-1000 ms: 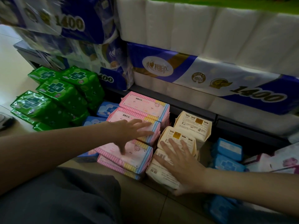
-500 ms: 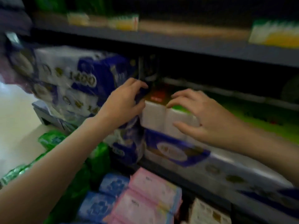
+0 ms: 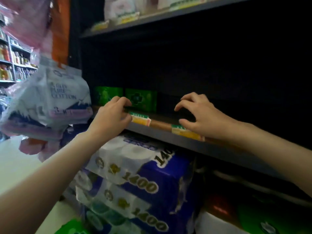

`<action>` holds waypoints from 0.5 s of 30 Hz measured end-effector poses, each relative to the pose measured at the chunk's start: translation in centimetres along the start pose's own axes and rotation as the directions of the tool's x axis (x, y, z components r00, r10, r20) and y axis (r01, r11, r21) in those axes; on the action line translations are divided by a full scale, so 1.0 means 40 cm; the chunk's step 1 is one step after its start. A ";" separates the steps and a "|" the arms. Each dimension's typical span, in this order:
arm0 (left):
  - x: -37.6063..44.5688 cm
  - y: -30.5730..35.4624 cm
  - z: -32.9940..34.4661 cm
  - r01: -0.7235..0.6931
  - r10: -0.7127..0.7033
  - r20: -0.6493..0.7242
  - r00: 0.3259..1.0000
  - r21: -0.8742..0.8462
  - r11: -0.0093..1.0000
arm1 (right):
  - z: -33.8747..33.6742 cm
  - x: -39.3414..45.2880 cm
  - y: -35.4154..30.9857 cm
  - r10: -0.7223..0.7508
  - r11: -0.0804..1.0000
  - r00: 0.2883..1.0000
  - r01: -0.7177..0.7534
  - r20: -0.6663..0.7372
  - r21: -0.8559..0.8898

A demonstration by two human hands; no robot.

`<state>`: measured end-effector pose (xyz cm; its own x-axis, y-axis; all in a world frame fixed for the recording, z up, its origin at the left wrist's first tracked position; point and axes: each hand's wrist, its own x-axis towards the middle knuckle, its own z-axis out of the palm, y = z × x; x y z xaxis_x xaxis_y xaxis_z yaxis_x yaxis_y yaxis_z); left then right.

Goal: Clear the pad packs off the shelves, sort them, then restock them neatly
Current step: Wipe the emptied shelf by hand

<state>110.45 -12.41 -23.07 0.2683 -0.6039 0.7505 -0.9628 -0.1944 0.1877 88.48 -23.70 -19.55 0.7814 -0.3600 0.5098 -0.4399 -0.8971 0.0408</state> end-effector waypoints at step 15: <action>0.368 -0.306 0.103 0.029 -0.219 0.331 0.918 0.494 0.869 | 0.105 0.346 0.008 0.168 0.963 0.978 -0.136 0.124 -0.235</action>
<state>126.30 -22.09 -16.93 0.4677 -0.7675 0.4384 -0.8129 -0.5683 -0.1277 101.01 -30.05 -16.10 0.7450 -0.5344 0.3993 -0.6333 -0.7546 0.1717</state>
